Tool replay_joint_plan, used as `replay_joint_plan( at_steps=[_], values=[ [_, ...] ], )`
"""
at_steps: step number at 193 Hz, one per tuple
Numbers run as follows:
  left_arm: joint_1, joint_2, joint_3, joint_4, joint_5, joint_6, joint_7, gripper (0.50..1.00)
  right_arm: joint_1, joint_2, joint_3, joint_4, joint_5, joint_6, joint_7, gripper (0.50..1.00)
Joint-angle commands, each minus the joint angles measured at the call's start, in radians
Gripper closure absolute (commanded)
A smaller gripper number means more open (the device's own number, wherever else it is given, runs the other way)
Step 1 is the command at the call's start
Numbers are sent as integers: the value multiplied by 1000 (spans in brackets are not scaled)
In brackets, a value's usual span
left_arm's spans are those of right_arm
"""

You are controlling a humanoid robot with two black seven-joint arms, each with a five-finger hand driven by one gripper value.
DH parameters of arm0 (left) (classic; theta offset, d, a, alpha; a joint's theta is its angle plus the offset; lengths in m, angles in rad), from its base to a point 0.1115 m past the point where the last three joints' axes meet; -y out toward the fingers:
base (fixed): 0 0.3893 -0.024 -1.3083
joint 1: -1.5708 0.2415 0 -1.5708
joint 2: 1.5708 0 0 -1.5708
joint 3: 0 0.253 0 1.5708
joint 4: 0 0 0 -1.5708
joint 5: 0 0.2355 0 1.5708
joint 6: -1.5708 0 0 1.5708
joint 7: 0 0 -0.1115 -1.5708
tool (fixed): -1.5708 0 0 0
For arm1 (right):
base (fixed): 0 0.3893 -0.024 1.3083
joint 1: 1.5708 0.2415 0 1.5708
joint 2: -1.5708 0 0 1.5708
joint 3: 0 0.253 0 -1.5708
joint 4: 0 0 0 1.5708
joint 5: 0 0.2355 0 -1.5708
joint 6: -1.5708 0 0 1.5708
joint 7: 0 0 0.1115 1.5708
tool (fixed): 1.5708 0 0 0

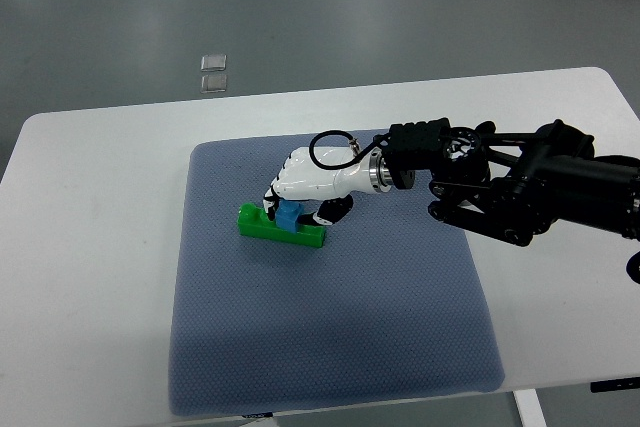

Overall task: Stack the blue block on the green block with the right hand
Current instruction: 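Press the blue block down onto the green block's studs, then open the right hand and lift it away from the blocks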

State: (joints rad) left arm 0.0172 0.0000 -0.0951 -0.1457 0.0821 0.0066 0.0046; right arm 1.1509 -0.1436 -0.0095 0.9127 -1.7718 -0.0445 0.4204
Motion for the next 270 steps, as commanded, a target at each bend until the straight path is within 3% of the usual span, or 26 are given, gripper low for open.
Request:
replay_joint_plan(
  at_steps=[1,29,64,149,159,233,270],
  values=[
    [1,0,0,0,1,-1,0,500,4,-2,3,0,2,2,0,852],
    [1,0,0,0,1,0,0,500,9,-7,9,2,3,6,0,744],
    [0,0,0,0,-1,-1,0,500,26,-8,11,3,6,9,1,691],
    [1,0,0,0,1,-1,0,500,72,-54,28,8,22,12,3,640],
    [0,0,0,0,1,-1,0,500,78,-63,49,8,22,18,3,599],
    [1,0,0,0,-1,-1,0,500,75,-169,184,-3,37,51,4,587],
    [0,0,0,0,-1,-1,0,500,55,-185,217,-61,253,43,-2,587]
  ],
)
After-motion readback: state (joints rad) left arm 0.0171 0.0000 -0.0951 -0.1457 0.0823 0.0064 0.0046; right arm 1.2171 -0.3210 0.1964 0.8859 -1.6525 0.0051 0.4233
